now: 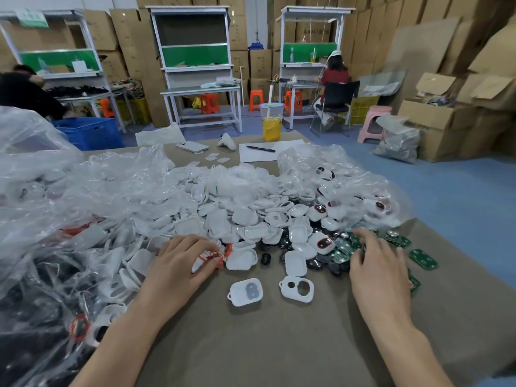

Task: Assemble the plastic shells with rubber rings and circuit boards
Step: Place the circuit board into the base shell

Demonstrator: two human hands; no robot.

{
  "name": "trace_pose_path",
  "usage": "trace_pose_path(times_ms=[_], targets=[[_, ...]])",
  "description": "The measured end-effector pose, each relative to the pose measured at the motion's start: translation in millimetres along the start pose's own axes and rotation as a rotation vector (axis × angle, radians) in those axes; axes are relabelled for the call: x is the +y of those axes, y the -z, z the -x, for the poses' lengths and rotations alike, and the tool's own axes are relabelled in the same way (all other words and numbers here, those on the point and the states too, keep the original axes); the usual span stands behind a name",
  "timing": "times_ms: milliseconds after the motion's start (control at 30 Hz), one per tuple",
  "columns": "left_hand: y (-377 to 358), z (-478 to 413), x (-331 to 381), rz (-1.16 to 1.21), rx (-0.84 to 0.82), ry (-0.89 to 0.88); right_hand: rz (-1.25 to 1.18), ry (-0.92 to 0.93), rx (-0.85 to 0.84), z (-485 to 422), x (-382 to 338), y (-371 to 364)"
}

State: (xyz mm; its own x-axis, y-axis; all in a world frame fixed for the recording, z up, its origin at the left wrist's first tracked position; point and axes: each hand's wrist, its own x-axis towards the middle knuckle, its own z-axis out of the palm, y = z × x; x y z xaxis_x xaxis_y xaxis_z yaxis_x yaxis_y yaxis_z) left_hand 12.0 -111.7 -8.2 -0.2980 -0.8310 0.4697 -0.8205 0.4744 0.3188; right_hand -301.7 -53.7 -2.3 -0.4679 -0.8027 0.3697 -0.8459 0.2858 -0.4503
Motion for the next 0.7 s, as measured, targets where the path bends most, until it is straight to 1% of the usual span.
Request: trace_pose_path(times_ms=[133, 200, 267, 300, 400, 467, 567, 700], targets=[[0, 1, 1, -0.025, -0.003, -0.010, -0.241, 0.086, 0.043, 2, -9, 1], [-1, 2, 1, -0.044, -0.007, -0.017, -0.292, 0.160, 0.050, 2, -18, 1], [0, 2, 1, -0.052, -0.016, -0.011, -0.218, 0.186, 0.078, -2, -21, -1], [-1, 1, 1, -0.052, -0.018, -0.011, -0.145, 0.163, 0.074, -4, -19, -3], [0, 0, 1, -0.049, -0.023, -0.008, 0.085, 0.016, -0.086, -3, -9, -9], [1, 0, 2, -0.046, -0.023, -0.009, 0.096, 0.039, -0.127, 1, -6, -13], [1, -1, 1, -0.039, -0.034, -0.001, -0.014, 0.114, -0.145, -1, -8, -17], [1, -1, -1, -0.057, -0.025, -0.024, -0.222, 0.113, -0.027, -3, -9, -13]])
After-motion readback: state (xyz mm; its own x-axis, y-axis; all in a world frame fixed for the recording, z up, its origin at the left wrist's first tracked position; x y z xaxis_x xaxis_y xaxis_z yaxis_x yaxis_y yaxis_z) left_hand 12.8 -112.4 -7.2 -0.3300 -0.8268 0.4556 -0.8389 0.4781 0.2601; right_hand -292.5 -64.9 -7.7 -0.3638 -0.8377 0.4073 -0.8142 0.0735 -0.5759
